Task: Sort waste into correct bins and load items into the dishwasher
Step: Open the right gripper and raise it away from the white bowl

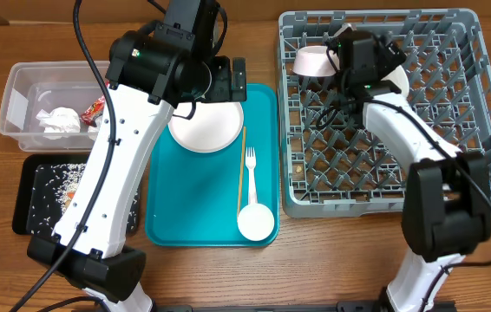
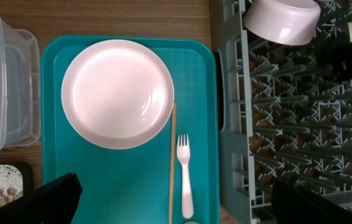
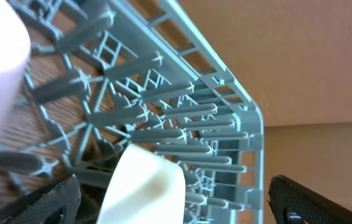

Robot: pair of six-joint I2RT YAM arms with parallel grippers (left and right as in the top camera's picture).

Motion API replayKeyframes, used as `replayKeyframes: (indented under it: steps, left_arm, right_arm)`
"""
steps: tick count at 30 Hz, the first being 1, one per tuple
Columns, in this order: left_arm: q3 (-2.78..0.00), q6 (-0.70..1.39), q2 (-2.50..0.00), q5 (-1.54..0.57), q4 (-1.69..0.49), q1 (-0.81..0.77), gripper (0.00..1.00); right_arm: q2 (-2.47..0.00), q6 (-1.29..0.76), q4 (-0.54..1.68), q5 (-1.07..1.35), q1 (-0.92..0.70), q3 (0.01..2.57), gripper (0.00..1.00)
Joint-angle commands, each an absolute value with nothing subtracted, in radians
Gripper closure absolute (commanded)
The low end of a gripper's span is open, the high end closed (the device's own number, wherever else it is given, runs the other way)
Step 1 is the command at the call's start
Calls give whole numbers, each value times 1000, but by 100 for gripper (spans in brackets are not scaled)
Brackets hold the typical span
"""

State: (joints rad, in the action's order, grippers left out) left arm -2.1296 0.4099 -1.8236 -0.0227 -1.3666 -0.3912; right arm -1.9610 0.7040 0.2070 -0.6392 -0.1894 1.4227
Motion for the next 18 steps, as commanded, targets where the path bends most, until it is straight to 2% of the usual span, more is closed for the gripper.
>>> replayKeyframes:
  steps: [1,13,14,17,18]
  left_arm:
    - [-2138,392,-1818,-19,-1368,-393,0]
    - [-2138,392,-1818,-19,-1368,-393,0]
    - [-2138,392,-1818,-19,-1368,-393,0]
    - [-2138,392,-1818,-19,-1368,-393,0]
    - [-2138,392,-1818,-19,-1368,-393,0]
  right_arm:
    - [-1830,534,219,-533,-175,1421,0]
    - [-1660,185,353,-157,-167,1421,1]
    - [-1660,152,361,-117,-167,1421,6]
    - [-1663,65,381,36,-167,1420,41]
    - [-1663,47,381,74,-167,1420,61]
